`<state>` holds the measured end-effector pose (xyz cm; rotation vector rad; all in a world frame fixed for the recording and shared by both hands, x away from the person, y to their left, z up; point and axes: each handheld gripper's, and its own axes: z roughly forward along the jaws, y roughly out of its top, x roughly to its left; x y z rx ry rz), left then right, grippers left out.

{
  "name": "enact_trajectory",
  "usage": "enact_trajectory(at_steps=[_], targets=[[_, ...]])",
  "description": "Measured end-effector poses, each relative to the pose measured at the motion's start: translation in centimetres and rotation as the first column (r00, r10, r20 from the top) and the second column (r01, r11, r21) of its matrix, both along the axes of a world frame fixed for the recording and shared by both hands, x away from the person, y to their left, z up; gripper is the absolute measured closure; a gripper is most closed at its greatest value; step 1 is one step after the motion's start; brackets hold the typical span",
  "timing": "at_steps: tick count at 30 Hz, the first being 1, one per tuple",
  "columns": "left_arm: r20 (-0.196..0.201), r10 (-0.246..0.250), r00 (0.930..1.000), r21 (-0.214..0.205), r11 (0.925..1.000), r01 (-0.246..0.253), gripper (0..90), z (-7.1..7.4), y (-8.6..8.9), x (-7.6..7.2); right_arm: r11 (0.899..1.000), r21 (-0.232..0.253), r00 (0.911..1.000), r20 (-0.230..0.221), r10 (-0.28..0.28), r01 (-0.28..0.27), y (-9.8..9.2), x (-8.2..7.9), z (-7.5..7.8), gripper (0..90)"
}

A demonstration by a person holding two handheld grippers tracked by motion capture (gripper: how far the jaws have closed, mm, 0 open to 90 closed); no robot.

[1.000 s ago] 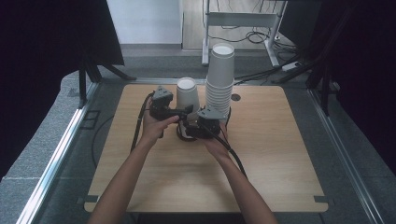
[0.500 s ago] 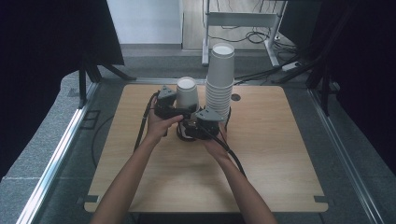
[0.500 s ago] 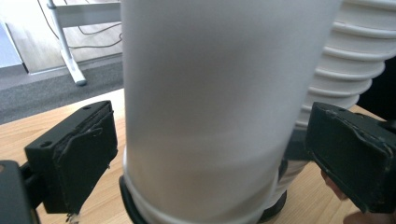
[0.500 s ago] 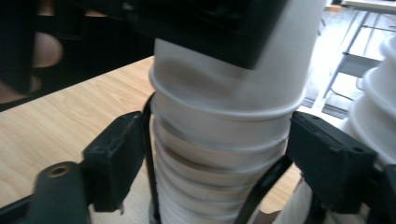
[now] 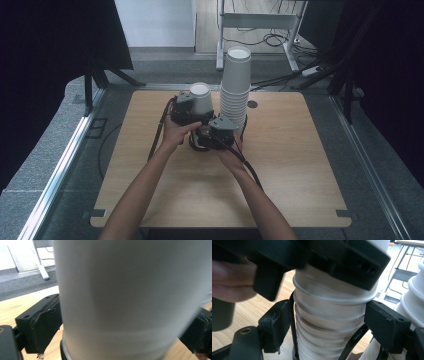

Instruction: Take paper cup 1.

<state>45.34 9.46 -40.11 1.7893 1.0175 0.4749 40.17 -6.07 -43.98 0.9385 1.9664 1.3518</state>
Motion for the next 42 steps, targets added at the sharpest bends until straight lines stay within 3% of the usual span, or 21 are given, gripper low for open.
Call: enact_trajectory(at_steps=[2, 14, 16, 19, 36, 42], targets=[[-0.001, -0.002, 1.0000, -0.028, 0.9996, 0.001, 6.2, -0.2, 0.0, 0.1, 1.000, 0.004, 1.0000, -0.004, 0.000, 0.000, 0.0, 0.0, 0.0, 22.1], [0.026, -0.012, 0.9996, -0.029, 0.9995, 0.012, 11.8, -0.1, 0.0, 0.1, 1.000, 0.005, 1.0000, -0.004, 0.004, -0.004, -0.1, -0.1, 0.0, 22.3], [0.044, -0.007, 0.9990, -0.079, 0.9968, 0.010, 12.0, 0.7, 0.3, -0.1, 1.000, 0.004, 1.0000, -0.001, 0.008, -0.008, -0.1, -0.1, 0.0, 22.7], [0.066, -0.014, 0.9977, -0.107, 0.9940, 0.021, 12.2, 2.0, 0.5, -0.3, 1.000, 0.004, 1.0000, 0.001, 0.008, -0.008, -0.1, -0.2, 0.0, 22.8], [0.165, 0.004, 0.9862, -0.142, 0.9896, 0.020, 12.4, 6.3, 1.8, -1.4, 1.000, -0.006, 0.9999, 0.001, 0.010, -0.010, -0.2, -0.2, 0.0, 23.3], [0.205, -0.006, 0.9788, -0.188, 0.9811, 0.046, 12.4, 8.2, 2.8, -2.5, 1.000, -0.005, 0.9999, -0.006, 0.014, -0.014, -0.2, -0.3, 0.0, 23.4]])
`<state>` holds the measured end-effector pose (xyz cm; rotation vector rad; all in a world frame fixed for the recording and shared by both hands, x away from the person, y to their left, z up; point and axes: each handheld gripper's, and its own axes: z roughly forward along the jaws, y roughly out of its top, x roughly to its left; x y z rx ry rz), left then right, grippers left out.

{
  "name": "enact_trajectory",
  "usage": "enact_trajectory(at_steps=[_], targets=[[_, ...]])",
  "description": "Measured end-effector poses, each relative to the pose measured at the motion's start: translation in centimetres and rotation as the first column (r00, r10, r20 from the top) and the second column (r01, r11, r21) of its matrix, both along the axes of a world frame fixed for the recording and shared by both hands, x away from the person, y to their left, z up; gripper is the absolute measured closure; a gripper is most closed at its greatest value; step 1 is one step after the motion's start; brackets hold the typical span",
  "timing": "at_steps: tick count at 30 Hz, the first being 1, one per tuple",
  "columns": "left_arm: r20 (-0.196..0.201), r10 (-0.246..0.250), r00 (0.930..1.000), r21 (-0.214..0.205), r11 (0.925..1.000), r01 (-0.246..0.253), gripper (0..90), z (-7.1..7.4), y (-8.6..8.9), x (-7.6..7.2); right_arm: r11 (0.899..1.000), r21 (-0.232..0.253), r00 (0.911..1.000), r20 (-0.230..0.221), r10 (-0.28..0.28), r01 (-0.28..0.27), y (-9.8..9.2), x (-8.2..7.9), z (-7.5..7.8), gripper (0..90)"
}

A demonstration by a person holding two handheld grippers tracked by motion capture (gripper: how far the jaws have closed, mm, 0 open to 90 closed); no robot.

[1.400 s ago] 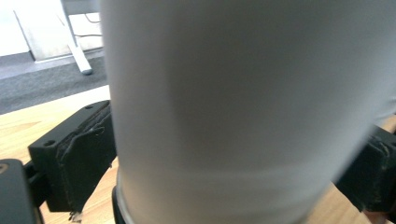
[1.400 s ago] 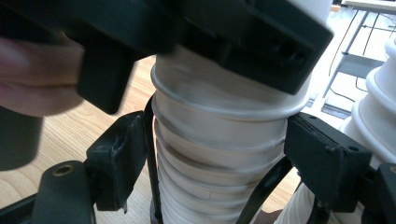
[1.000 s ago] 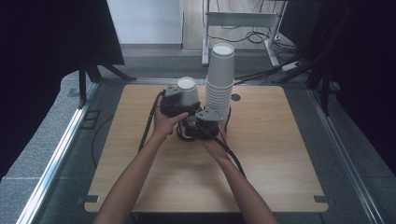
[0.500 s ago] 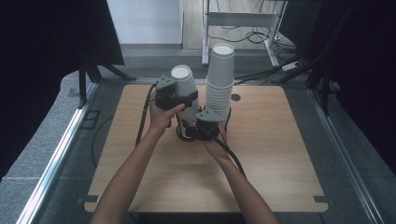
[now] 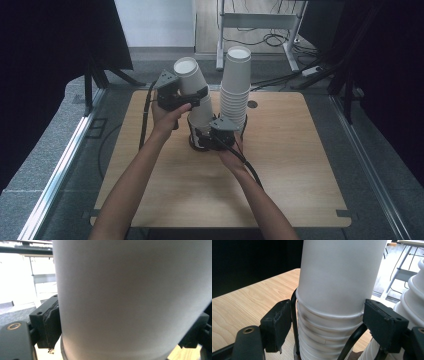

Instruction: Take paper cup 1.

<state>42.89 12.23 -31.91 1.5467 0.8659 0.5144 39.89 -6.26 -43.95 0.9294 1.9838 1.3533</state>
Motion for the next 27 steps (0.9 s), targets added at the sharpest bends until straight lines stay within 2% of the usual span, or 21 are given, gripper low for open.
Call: enact_trajectory(at_steps=[5, 8, 14, 17, 19, 24, 27], targets=[[0.010, -0.018, 0.9998, -0.035, 0.9992, 0.019, 12.4, 0.9, 0.8, -1.0, 1.000, -0.008, 0.9999, -0.003, 0.013, -0.013, -0.2, 0.0, 0.1, 23.0], [0.017, -0.027, 0.9995, -0.034, 0.9991, 0.027, 12.4, 1.2, 1.1, -1.5, 1.000, -0.004, 0.9999, -0.007, 0.010, -0.010, -0.3, 0.0, 0.2, 22.5], [0.043, -0.045, 0.9981, -0.009, 0.9989, 0.045, 12.4, 1.7, 1.6, -3.4, 1.000, -0.012, 0.9998, -0.006, 0.018, -0.018, -1.2, -0.3, 0.1, 21.9], [0.052, -0.052, 0.9973, 0.009, 0.9986, 0.052, 12.4, 1.3, 1.9, -4.6, 1.000, 0.002, 0.9998, 0.002, 0.020, -0.020, -2.2, -0.9, 0.0, 21.9], [0.051, -0.055, 0.9972, 0.000, 0.9985, 0.055, 12.4, 1.0, 2.0, -5.1, 0.999, 0.016, 0.9994, 0.014, 0.032, -0.033, -2.9, -1.4, 0.1, 22.0], [0.047, -0.059, 0.9971, 0.005, 0.9982, 0.059, 12.4, 0.1, 1.9, -6.2, 0.999, -0.004, 0.9986, 0.022, 0.049, -0.049, -4.0, -2.6, -0.2, 22.0], [0.048, -0.059, 0.9971, 0.021, 0.9981, 0.058, 12.4, -0.6, 1.8, -6.9, 0.999, -0.008, 0.9986, 0.017, 0.050, -0.050, -4.7, -3.3, -0.5, 22.0]])
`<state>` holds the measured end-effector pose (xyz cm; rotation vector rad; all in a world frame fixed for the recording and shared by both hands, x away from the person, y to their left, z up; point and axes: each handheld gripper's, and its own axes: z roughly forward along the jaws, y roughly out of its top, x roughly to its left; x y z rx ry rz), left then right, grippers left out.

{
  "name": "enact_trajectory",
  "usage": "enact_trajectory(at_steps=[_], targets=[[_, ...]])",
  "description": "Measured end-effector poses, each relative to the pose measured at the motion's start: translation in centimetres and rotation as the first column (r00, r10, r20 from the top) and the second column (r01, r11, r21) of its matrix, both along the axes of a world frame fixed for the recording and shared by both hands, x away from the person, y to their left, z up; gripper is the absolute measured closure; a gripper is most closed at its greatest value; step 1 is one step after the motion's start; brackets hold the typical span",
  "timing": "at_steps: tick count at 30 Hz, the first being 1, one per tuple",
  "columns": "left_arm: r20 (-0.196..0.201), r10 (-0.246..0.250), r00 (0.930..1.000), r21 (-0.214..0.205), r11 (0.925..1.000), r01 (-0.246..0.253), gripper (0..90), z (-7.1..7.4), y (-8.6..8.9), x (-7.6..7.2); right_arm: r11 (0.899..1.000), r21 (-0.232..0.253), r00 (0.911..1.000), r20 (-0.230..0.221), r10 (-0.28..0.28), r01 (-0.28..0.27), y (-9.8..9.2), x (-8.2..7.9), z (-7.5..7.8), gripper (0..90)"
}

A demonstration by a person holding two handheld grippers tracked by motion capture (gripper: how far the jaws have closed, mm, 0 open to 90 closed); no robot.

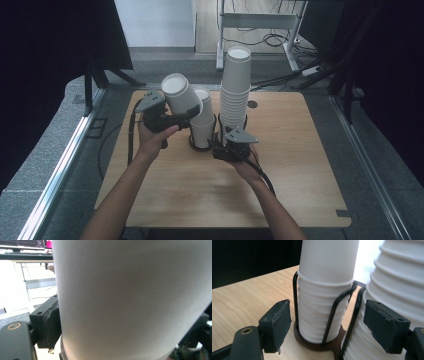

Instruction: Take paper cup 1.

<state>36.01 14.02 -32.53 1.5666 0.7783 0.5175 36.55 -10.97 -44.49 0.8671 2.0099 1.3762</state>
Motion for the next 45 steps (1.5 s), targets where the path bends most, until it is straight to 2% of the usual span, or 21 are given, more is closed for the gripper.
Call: enact_trajectory(at_steps=[7, 14, 18, 22, 25, 29, 32, 34, 41, 44, 45], targets=[[-0.011, -0.019, 0.9998, 0.057, 0.9982, 0.019, 12.4, -1.9, 0.0, -1.5, 1.000, 0.031, 0.9999, -0.010, -0.003, 0.003, -1.8, -1.6, -0.8, 22.3], [-0.051, -0.039, 0.9979, 0.047, 0.9980, 0.042, 12.4, -3.8, 0.2, -2.7, 0.997, 0.069, 0.9996, -0.025, -0.015, 0.016, -3.2, -2.8, -1.5, 22.6], [-0.057, -0.040, 0.9976, 0.060, 0.9973, 0.043, 12.4, -4.5, 0.2, -3.2, 0.997, 0.081, 0.9994, -0.031, -0.014, 0.017, -3.5, -3.3, -1.8, 22.6], [-0.061, -0.054, 0.9967, 0.054, 0.9969, 0.058, 12.4, -5.4, 0.2, -4.1, 0.996, 0.094, 0.9991, -0.041, -0.007, 0.010, -4.0, -3.9, -2.2, 22.6], [-0.067, -0.036, 0.9971, 0.097, 0.9943, 0.043, 12.4, -6.2, -0.1, -4.5, 0.993, 0.114, 0.9986, -0.051, -0.012, 0.017, -4.4, -4.2, -2.6, 22.6], [-0.107, -0.029, 0.9938, 0.093, 0.9949, 0.039, 12.3, -7.5, -0.3, -4.9, 0.991, 0.126, 0.9972, -0.069, -0.028, 0.036, -4.8, -4.5, -3.1, 22.7], [-0.122, -0.005, 0.9925, 0.117, 0.9930, 0.019, 12.4, -8.6, -0.3, -5.2, 0.988, 0.146, 0.9953, -0.087, -0.042, 0.055, -5.3, -4.9, -3.3, 22.8], [-0.133, 0.001, 0.9911, 0.121, 0.9925, 0.015, 12.4, -9.3, -0.3, -5.3, 0.988, 0.143, 0.9952, -0.087, -0.045, 0.057, -5.4, -5.0, -3.3, 22.8], [-0.157, 0.013, 0.9875, 0.097, 0.9953, 0.003, 12.4, -11.0, 0.0, -5.6, 0.990, 0.132, 0.9949, -0.091, -0.042, 0.054, -5.7, -5.2, -3.7, 22.8], [-0.168, 0.004, 0.9857, 0.118, 0.9929, 0.016, 12.3, -11.7, -0.3, -5.7, 0.990, 0.127, 0.9945, -0.097, -0.041, 0.053, -5.7, -5.2, -4.0, 22.8], [-0.175, -0.010, 0.9845, 0.109, 0.9937, 0.029, 12.3, -11.9, -0.4, -5.8, 0.991, 0.126, 0.9943, -0.099, -0.040, 0.053, -5.7, -5.2, -4.2, 22.8]])
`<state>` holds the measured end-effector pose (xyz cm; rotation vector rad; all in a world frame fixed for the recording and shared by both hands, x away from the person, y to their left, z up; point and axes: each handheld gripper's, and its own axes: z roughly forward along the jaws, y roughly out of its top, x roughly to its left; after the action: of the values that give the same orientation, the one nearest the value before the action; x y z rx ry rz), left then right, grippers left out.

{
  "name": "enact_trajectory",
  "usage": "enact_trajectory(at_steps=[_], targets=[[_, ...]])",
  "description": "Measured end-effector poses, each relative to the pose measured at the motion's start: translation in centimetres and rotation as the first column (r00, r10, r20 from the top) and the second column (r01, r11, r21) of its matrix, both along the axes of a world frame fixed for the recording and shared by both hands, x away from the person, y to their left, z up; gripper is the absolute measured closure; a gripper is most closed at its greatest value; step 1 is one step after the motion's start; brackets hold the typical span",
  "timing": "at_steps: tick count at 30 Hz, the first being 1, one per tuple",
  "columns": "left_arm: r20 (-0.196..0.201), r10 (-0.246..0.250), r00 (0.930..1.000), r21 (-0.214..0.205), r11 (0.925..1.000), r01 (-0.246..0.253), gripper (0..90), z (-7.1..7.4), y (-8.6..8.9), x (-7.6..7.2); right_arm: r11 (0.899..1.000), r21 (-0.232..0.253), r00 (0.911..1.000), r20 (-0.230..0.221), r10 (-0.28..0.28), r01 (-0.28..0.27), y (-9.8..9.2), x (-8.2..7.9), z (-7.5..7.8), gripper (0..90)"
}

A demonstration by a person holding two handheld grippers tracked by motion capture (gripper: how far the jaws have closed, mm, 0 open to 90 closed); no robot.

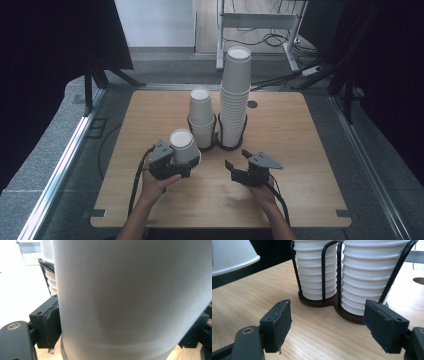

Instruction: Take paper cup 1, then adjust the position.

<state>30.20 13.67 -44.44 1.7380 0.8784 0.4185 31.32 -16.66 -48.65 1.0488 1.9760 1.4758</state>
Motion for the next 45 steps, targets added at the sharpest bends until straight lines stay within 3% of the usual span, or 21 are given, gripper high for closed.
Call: enact_trajectory(at_steps=[3, 14, 16, 18, 22, 31, 39, 45], targets=[[-0.001, -0.004, 1.0000, 0.002, 1.0000, 0.004, 12.4, -0.2, -0.1, -0.2, 1.000, -0.001, 1.0000, -0.006, 0.003, -0.003, 0.0, -0.2, -0.3, 22.8], [0.000, -0.003, 1.0000, 0.070, 0.9975, 0.003, 12.4, -1.5, -0.2, -0.7, 1.000, -0.026, 0.9999, -0.008, 0.010, -0.010, 0.2, -0.3, -0.7, 22.4], [0.012, 0.014, 0.9998, 0.103, 0.9946, -0.016, 12.4, -1.8, -0.5, -0.7, 0.999, -0.050, 1.0000, 0.000, 0.002, -0.002, 0.2, -0.4, -0.7, 22.1], [0.023, 0.028, 0.9993, 0.145, 0.9890, -0.031, 12.4, -2.3, -0.8, -0.8, 0.999, -0.048, 1.0000, -0.002, 0.003, -0.003, 0.2, -0.4, -0.7, 22.1], [0.019, 0.024, 0.9995, 0.182, 0.9829, -0.028, 12.4, -3.0, -1.6, -0.8, 0.999, -0.033, 0.9999, 0.011, 0.005, -0.004, -0.1, -0.7, 0.0, 22.0], [0.032, 0.002, 0.9995, 0.208, 0.9781, -0.009, 12.4, -3.1, -2.6, -1.1, 1.000, -0.028, 0.9990, 0.043, 0.010, -0.009, -0.5, -1.6, 1.2, 21.6], [0.040, -0.013, 0.9991, 0.256, 0.9667, 0.002, 12.4, -3.5, -3.4, -1.2, 0.999, -0.014, 0.9986, 0.042, 0.031, -0.030, -0.5, -2.2, 1.6, 21.3], [0.032, -0.014, 0.9994, 0.262, 0.9651, 0.006, 12.5, -3.8, -3.9, -1.0, 0.999, 0.004, 0.9976, 0.045, 0.052, -0.052, -0.4, -2.5, 2.0, 20.6]])
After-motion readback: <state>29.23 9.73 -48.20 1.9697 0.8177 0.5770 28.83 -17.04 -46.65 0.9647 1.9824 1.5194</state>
